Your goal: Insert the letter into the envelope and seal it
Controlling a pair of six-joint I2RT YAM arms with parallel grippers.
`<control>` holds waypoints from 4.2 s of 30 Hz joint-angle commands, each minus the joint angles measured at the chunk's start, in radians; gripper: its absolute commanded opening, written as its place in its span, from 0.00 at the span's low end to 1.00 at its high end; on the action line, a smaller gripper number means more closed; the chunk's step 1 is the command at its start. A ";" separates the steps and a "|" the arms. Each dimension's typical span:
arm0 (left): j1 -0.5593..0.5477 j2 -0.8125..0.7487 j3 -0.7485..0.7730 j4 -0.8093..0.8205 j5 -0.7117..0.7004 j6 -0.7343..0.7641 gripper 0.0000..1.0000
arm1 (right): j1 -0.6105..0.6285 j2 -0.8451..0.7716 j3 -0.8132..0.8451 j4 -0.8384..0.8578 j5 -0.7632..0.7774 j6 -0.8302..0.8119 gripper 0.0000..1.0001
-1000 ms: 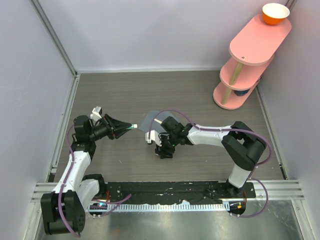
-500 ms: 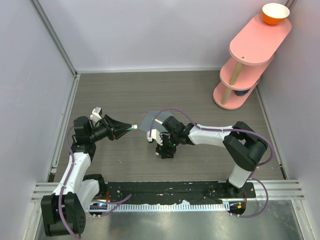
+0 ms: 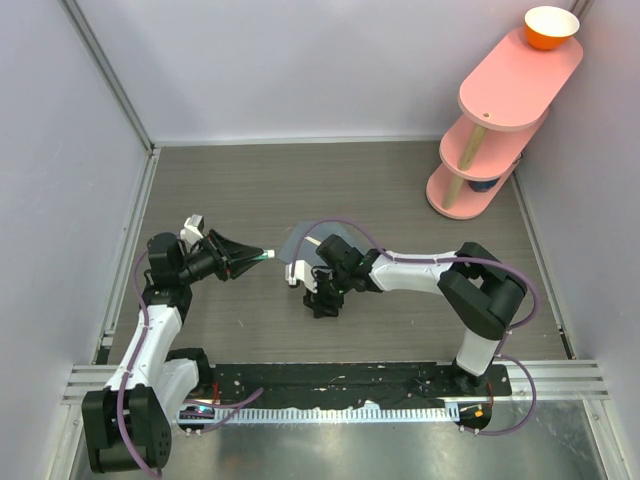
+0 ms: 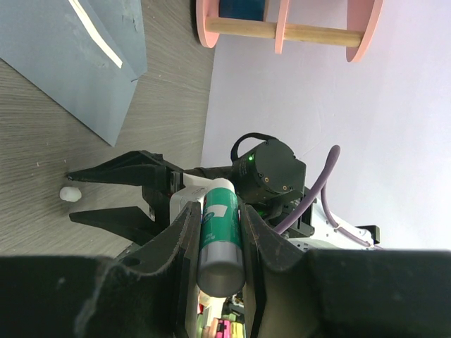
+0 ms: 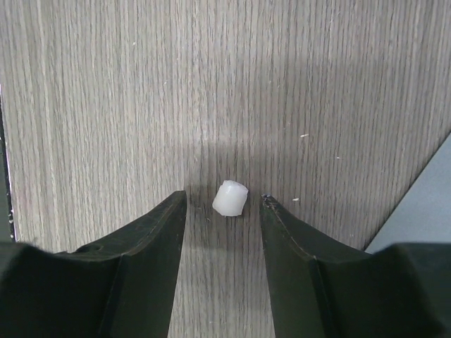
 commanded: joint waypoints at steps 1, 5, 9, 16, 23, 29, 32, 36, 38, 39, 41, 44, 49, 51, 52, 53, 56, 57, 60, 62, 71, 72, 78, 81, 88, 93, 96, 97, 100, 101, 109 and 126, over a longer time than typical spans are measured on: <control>0.008 -0.016 -0.007 0.044 0.012 -0.007 0.00 | 0.015 0.027 0.009 -0.012 0.026 0.021 0.50; 0.008 -0.019 -0.008 0.044 0.015 -0.009 0.00 | 0.019 0.021 -0.006 -0.011 0.058 0.010 0.47; 0.006 -0.019 -0.008 0.044 0.017 -0.009 0.00 | 0.022 0.007 -0.040 -0.014 0.093 -0.016 0.45; 0.006 -0.017 -0.010 0.046 0.011 -0.011 0.00 | 0.036 0.007 -0.057 0.012 0.127 -0.013 0.34; 0.008 -0.020 -0.011 0.041 0.011 -0.007 0.00 | 0.044 -0.019 -0.072 0.011 0.130 -0.019 0.27; 0.008 -0.030 -0.019 0.034 0.007 0.000 0.00 | 0.027 -0.051 -0.031 -0.034 0.084 0.024 0.25; 0.008 -0.037 -0.022 0.032 0.004 0.000 0.00 | 0.007 -0.069 -0.002 -0.048 0.066 0.033 0.22; 0.008 -0.042 -0.025 0.031 0.004 0.002 0.00 | -0.007 -0.073 0.037 -0.080 0.040 0.033 0.13; 0.008 -0.048 -0.025 0.026 0.006 0.002 0.00 | -0.010 -0.083 0.044 -0.095 0.032 0.033 0.13; 0.006 -0.051 -0.025 0.023 0.004 0.006 0.00 | -0.011 -0.091 0.046 -0.100 0.028 0.035 0.13; 0.008 -0.053 -0.028 0.011 0.006 0.014 0.00 | -0.015 -0.108 0.049 -0.110 0.006 0.045 0.13; 0.008 -0.056 -0.033 -0.006 0.006 0.031 0.00 | -0.027 -0.126 0.070 -0.138 -0.028 0.070 0.13; 0.008 -0.045 -0.022 -0.064 0.027 0.097 0.00 | -0.103 -0.166 0.152 -0.184 -0.158 0.117 0.13; 0.006 -0.039 -0.007 -0.071 0.046 0.127 0.00 | -0.120 -0.207 0.176 -0.184 -0.210 0.117 0.14; -0.001 -0.031 0.005 -0.093 0.066 0.150 0.00 | -0.125 -0.223 0.182 -0.189 -0.218 0.105 0.14; -0.007 -0.028 0.019 -0.104 0.073 0.205 0.00 | -0.125 -0.243 0.193 -0.198 -0.229 0.078 0.14; -0.047 -0.019 0.062 -0.201 0.092 0.285 0.00 | -0.123 -0.316 0.202 -0.202 -0.232 0.004 0.15; -0.055 -0.019 0.065 -0.203 0.098 0.282 0.00 | -0.123 -0.332 0.205 -0.206 -0.229 -0.013 0.15; -0.072 -0.019 0.064 -0.164 0.113 0.232 0.00 | -0.111 -0.382 0.225 -0.224 -0.201 -0.097 0.15; -0.110 -0.016 0.058 -0.073 0.116 0.177 0.00 | -0.094 -0.415 0.231 -0.244 -0.186 -0.160 0.16; -0.211 -0.033 0.044 0.222 0.041 -0.046 0.00 | -0.028 -0.488 0.215 -0.239 -0.103 -0.260 0.16; -0.242 -0.037 0.045 0.224 0.028 -0.044 0.00 | -0.025 -0.488 0.216 -0.233 -0.100 -0.261 0.16; -0.299 -0.056 0.021 0.222 -0.014 -0.067 0.00 | -0.016 -0.494 0.213 -0.203 -0.094 -0.237 0.16; -0.311 -0.057 0.016 0.250 -0.016 -0.089 0.00 | -0.012 -0.494 0.210 -0.203 -0.088 -0.237 0.16; -0.351 -0.060 0.015 0.248 -0.049 -0.090 0.00 | -0.004 -0.484 0.215 -0.196 -0.085 -0.219 0.16; -0.366 -0.062 0.012 0.236 -0.058 -0.089 0.00 | -0.004 -0.481 0.222 -0.189 -0.085 -0.200 0.17; -0.380 -0.066 0.012 0.233 -0.069 -0.089 0.00 | -0.004 -0.473 0.227 -0.186 -0.080 -0.188 0.17; -0.382 -0.066 0.012 0.233 -0.072 -0.089 0.00 | -0.002 -0.471 0.230 -0.186 -0.081 -0.185 0.17; -0.388 -0.065 0.012 0.230 -0.078 -0.087 0.00 | 0.001 -0.467 0.228 -0.183 -0.081 -0.177 0.17; -0.392 -0.065 0.012 0.230 -0.078 -0.089 0.00 | 0.001 -0.467 0.231 -0.180 -0.078 -0.176 0.17; -0.400 -0.069 0.016 0.199 -0.107 -0.067 0.00 | 0.002 -0.447 0.241 -0.160 -0.063 -0.136 0.17; -0.406 -0.119 0.057 -0.055 -0.105 0.069 0.00 | 0.002 -0.528 0.158 -0.238 -0.075 -0.004 0.69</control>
